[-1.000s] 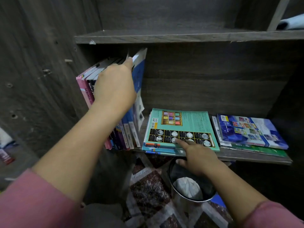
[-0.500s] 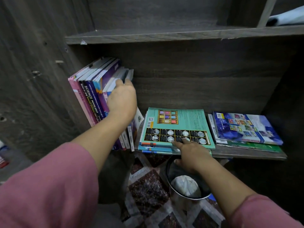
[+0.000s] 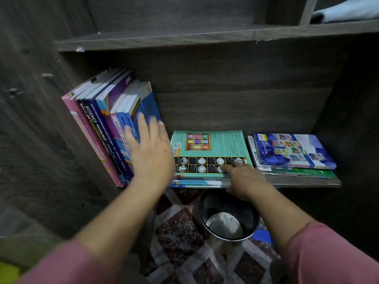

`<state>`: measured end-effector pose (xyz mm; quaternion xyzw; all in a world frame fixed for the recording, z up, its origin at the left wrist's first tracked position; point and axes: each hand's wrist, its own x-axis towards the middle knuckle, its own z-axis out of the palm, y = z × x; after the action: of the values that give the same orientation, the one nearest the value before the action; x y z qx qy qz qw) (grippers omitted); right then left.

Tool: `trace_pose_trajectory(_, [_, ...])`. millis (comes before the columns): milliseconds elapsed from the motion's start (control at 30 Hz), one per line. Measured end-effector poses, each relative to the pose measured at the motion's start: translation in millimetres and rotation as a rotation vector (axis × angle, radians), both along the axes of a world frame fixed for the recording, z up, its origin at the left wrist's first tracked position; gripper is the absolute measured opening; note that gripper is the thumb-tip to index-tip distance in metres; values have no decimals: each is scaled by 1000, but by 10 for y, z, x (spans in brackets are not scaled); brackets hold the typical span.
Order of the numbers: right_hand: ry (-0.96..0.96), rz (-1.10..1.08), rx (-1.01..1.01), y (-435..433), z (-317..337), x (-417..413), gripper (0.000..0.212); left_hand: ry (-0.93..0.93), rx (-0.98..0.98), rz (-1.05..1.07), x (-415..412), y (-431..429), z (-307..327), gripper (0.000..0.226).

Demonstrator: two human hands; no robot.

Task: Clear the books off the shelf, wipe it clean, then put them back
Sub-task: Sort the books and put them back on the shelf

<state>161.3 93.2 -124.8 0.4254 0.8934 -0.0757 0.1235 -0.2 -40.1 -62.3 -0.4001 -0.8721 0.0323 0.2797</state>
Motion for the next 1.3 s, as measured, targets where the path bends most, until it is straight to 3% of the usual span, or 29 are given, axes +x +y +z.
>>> trace_pose_trajectory(100, [62,-79,8,143,-77,128,77,-409,-52,-99,326,-142,-389,74])
trace_pose_trajectory(200, [151,-144,-17,194,-148,206,81,-602,-238,-143,365,-159,-617,76])
trace_pose_trajectory(300, [217,-168,4,193,-184,220,75,-615,-345,-246,309,-25,-643,75])
trace_pose_trajectory(400, [275,-135,78,209,-194,221,57,-624,-286,-336,291,107,-627,73])
trace_pose_trajectory(533, [605,-58,326,172,-7,165,39,-651,-92,-433,309,197,-568,70])
trace_pose_trajectory(700, [989,299,647,-91,235,66,35,-485,142,-442,316,271,-346,51])
trace_pose_trajectory(767, [1131,382,674,-186,290,14,32,-415,170,-409,261,289,-269,44])
trace_pose_trajectory(867, [1261,338,551,-256,332,-22,41,-454,238,-376,142,274,-224,43])
trace_pose_trajectory(967, [1081,198,325,-234,275,19,51,-535,451,-326,22,202,-214,40])
trace_pose_trajectory(1100, [580,143,160,-145,116,42,37,-604,704,-206,-184,39,-177,58])
trace_pose_trajectory(1200, [335,144,46,-99,-25,47,37,-376,706,-186,-246,-74,-74,75])
trace_pose_trajectory(1300, [279,128,16,-98,-108,35,41,-149,705,-252,-289,-117,67,71])
